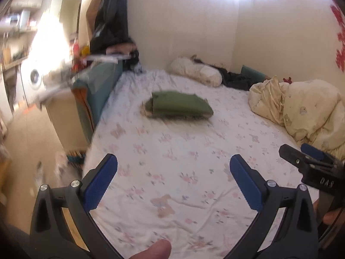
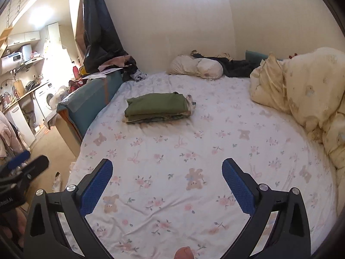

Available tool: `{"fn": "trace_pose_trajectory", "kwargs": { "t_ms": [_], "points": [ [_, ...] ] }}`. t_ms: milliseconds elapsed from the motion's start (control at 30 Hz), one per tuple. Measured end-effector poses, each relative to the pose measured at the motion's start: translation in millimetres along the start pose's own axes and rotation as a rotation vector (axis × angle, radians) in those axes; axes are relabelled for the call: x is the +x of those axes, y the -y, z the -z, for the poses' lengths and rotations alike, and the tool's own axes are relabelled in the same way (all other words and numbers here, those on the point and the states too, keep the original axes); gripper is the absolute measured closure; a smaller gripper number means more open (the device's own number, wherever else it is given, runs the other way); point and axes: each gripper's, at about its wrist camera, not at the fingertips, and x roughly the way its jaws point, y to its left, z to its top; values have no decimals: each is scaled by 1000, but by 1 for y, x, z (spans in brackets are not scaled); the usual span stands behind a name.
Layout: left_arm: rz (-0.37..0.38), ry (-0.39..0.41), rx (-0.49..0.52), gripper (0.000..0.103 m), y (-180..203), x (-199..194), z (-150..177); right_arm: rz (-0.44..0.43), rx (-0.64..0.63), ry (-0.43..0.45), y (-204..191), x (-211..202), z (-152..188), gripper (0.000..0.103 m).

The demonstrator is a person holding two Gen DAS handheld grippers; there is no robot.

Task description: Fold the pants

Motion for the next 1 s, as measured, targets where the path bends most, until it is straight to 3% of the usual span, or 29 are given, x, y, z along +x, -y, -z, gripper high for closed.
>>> {"fn": "trace_pose_trajectory", "kwargs": {
  "t_ms": [100,267,533,1000],
  "points": [
    [18,-20,-17,0,0,6,1,30,-29,0,-4,5,2,0],
    [-41,23,34,0,7,4,4,33,-46,33,-9,4,1,0],
    [-39,65,42,0,3,-6,2,26,-63,35,-14,6,2,0],
    [-49,59,31,0,0,-5,3,17,-56,39,-14,6,1,0]
  ]
}}
